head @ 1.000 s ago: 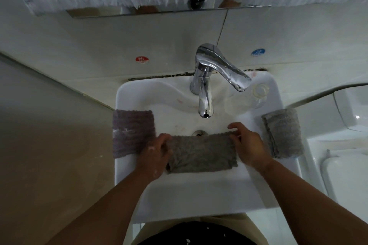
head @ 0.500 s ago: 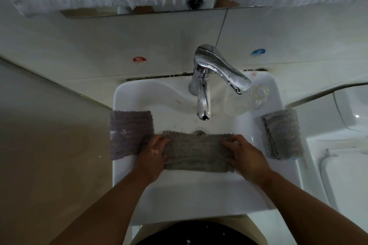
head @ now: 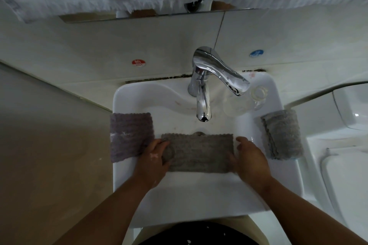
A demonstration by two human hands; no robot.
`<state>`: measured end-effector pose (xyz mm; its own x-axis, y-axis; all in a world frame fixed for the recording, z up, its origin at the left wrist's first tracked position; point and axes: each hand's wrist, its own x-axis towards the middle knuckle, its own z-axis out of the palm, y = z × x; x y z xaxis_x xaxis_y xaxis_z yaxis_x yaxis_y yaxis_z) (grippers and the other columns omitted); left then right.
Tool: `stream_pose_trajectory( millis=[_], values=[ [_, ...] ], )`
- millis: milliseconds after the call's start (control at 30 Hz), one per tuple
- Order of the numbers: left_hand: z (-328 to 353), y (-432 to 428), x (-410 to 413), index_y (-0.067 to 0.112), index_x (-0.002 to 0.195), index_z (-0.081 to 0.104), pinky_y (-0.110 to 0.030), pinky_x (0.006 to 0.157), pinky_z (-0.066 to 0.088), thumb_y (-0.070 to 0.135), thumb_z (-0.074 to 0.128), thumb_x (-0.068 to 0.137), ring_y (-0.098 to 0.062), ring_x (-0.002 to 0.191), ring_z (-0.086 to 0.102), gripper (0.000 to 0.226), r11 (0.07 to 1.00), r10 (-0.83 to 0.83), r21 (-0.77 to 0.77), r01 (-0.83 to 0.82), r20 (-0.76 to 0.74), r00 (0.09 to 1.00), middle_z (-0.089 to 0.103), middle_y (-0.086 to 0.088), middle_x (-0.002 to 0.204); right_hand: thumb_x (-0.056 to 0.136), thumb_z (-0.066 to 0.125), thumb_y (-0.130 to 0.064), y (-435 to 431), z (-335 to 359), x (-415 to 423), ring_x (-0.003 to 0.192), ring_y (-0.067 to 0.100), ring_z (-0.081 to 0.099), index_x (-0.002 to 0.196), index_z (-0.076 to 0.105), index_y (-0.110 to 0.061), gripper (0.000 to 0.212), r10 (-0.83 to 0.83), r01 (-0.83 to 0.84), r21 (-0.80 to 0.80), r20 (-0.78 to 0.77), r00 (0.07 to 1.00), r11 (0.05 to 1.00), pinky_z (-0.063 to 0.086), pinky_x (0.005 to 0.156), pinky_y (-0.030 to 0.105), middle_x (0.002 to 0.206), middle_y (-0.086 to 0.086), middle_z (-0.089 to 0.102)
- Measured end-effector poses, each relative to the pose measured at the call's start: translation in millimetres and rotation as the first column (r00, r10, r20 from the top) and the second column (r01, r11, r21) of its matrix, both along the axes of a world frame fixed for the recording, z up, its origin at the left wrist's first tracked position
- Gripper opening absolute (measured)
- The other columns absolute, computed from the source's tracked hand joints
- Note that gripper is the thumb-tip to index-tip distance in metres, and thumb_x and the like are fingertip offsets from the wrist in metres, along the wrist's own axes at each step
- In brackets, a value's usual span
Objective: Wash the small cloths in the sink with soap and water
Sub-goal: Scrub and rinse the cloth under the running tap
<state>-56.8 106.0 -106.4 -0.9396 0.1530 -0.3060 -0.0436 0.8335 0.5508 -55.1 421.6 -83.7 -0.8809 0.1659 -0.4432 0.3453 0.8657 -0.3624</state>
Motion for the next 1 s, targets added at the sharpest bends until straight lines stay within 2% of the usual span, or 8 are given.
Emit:
stream_pose_trajectory(
  millis=[133, 267, 367, 500, 633, 767, 900, 1000],
  values=[
    [3.1, 9.2, 10.2, 0.011, 0.131, 0.063, -0.041, 0.105, 0.049, 0.007, 0.088, 0.067, -0.029, 0.118, 0.056, 0.069, 0.999, 0.028, 0.022, -0.027, -0.075, 0.997, 0.052, -0.008, 0.132, 0.087, 0.068, -0.042, -23.9, 6.1, -6.1, 0.077, 0.022, 0.061, 0.110, 0.046, -0.021, 0.038, -0.082, 0.066, 0.111, 0.143, 0.986, 0.992, 0.051, 0.068, 0.033, 0.090, -0.001, 0.063],
    [6.2, 15.1, 9.5, 0.011, 0.135, 0.059, -0.032, 0.104, 0.046, -0.004, 0.082, 0.067, -0.018, 0.117, 0.052, 0.073, 0.992, 0.093, 0.100, -0.083, -0.093, 0.991, 0.045, -0.005, 0.138, 0.082, 0.070, -0.031, -32.2, 3.6, -14.1, 0.078, 0.020, 0.062, 0.100, 0.054, -0.021, 0.026, -0.259, 0.267, -0.004, 0.221, 0.940, 0.964, 0.050, 0.066, 0.031, 0.086, -0.001, 0.062],
    [6.3, 12.9, 5.3, 0.013, 0.138, 0.057, -0.029, 0.108, 0.044, -0.007, 0.075, 0.070, -0.017, 0.123, 0.051, 0.074, 0.981, 0.125, 0.154, -0.119, -0.032, 0.992, 0.043, -0.003, 0.142, 0.081, 0.066, -0.024, -35.4, 6.5, -14.7, 0.073, 0.020, 0.062, 0.085, 0.061, -0.019, 0.007, -0.227, 0.239, -0.044, 0.188, 0.956, 0.970, 0.049, 0.066, 0.029, 0.075, -0.002, 0.061],
    [3.2, 5.6, 2.3, 0.016, 0.143, 0.052, -0.041, 0.108, 0.047, -0.006, 0.076, 0.070, -0.019, 0.131, 0.047, 0.079, 0.965, 0.116, 0.223, -0.136, 0.100, 0.988, 0.039, 0.001, 0.145, 0.090, 0.066, -0.018, -32.9, 8.6, -5.5, 0.071, 0.014, 0.062, 0.103, 0.052, -0.021, 0.019, -0.219, 0.227, -0.185, 0.064, 0.974, 0.956, 0.056, 0.067, 0.037, 0.082, 0.000, 0.066],
    [5.1, 4.5, 5.5, 0.022, 0.144, 0.050, -0.042, 0.110, 0.046, -0.003, 0.075, 0.074, -0.015, 0.133, 0.045, 0.079, 0.937, 0.132, 0.300, -0.181, 0.176, 0.975, 0.038, 0.006, 0.146, 0.091, 0.068, -0.010, -26.8, 21.3, -0.7, 0.080, 0.002, 0.066, 0.141, 0.042, -0.041, 0.064, -0.246, 0.231, -0.428, 0.020, 0.969, 0.874, 0.051, 0.069, 0.014, 0.094, -0.014, 0.067],
    [18.4, 16.8, 8.0, 0.025, 0.141, 0.049, -0.038, 0.105, 0.050, 0.007, 0.078, 0.078, -0.012, 0.132, 0.047, 0.072, 0.896, 0.140, 0.396, -0.200, 0.176, 0.975, 0.042, 0.005, 0.145, 0.088, 0.071, -0.008, -35.7, 31.0, -1.5, 0.103, 0.018, 0.066, 0.129, 0.066, -0.023, 0.044, -0.037, -0.015, -0.269, -0.187, 0.982, 0.963, 0.043, 0.088, 0.018, 0.118, -0.001, 0.067],
    [38.9, 38.2, 7.2, 0.031, 0.138, 0.050, -0.037, 0.095, 0.056, 0.032, 0.070, 0.075, -0.017, 0.127, 0.055, 0.067, 0.827, 0.162, 0.508, -0.239, 0.191, 0.968, 0.043, 0.019, 0.144, 0.090, 0.066, -0.014, -64.1, 39.7, 2.8, 0.110, 0.015, 0.059, 0.137, 0.058, -0.023, 0.049, 0.090, -0.150, -0.253, -0.236, 0.968, 0.956, 0.048, 0.094, 0.025, 0.137, -0.004, 0.051],
    [48.8, 51.6, 5.9, 0.031, 0.138, 0.051, -0.036, 0.089, 0.059, 0.021, 0.072, 0.082, -0.020, 0.115, 0.063, 0.061, 0.780, 0.171, 0.566, -0.267, 0.218, 0.961, 0.044, 0.021, 0.142, 0.087, 0.061, -0.008, -82.4, 41.4, 4.8, 0.126, 0.015, 0.053, 0.149, 0.045, -0.022, 0.066, 0.112, -0.180, -0.353, -0.204, 0.972, 0.918, 0.043, 0.108, 0.025, 0.146, -0.003, 0.050]
  ],
)
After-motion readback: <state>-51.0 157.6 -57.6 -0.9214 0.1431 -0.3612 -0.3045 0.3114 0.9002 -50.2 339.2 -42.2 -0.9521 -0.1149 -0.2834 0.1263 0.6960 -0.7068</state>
